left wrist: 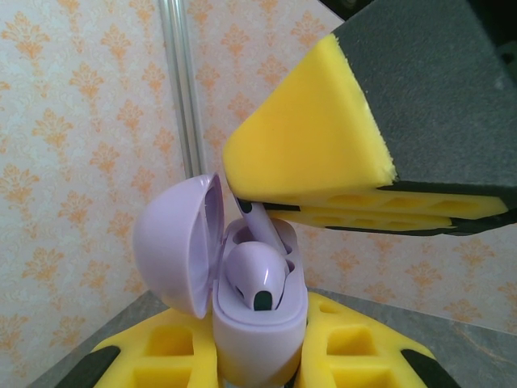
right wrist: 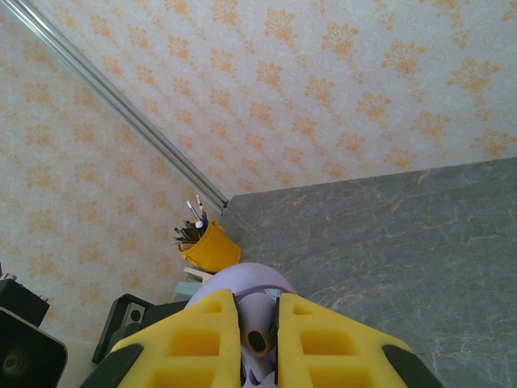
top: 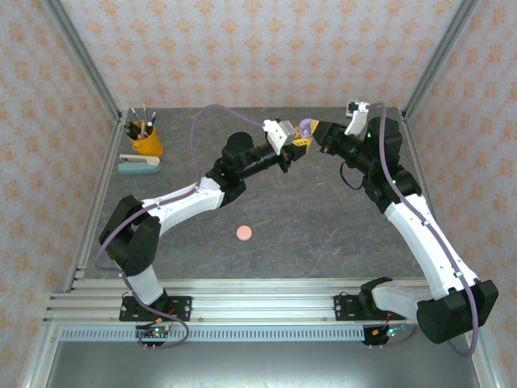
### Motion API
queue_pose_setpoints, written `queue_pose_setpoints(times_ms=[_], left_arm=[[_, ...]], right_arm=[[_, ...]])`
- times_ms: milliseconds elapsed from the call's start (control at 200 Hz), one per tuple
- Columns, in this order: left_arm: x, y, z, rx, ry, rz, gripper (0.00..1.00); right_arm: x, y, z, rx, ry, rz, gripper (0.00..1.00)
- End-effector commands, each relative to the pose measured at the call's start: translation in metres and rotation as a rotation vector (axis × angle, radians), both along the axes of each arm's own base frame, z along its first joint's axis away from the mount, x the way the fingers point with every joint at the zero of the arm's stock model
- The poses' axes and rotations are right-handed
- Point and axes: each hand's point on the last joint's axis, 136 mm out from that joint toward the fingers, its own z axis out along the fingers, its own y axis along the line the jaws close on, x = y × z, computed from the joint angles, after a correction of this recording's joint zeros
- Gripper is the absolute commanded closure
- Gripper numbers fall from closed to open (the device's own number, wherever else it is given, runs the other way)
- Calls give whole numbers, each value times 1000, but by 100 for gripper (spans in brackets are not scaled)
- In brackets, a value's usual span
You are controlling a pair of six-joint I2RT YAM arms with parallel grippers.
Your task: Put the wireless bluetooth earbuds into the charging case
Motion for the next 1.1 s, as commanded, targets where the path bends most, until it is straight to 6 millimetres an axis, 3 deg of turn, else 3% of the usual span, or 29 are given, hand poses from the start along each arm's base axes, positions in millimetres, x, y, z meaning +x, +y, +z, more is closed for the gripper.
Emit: queue_pose_setpoints(times_ms=[0,315,490,701,921,1096], left_arm=[[-13,1,33,-57,-56,-21,100],[-10,1,31,-57,-51,-10,100],[-11,2,30,-56,-48,-7,100],[-10,2,27,-54,-45,-5,100],[-9,3,24,-50,-41,3,100],[-9,3,17,-44,-28,7,100]], right_arm=[[-10,9,-7,-33,-3,69,86],[-15,11,-21,-55,28,94,84],[-12,6,-20,-55,31,60,74],[-5,0,-6,-30,14,8,67],[-2,-6,9,-14,5,-35,48],[-4,-21,29,34,-8,-98,44]])
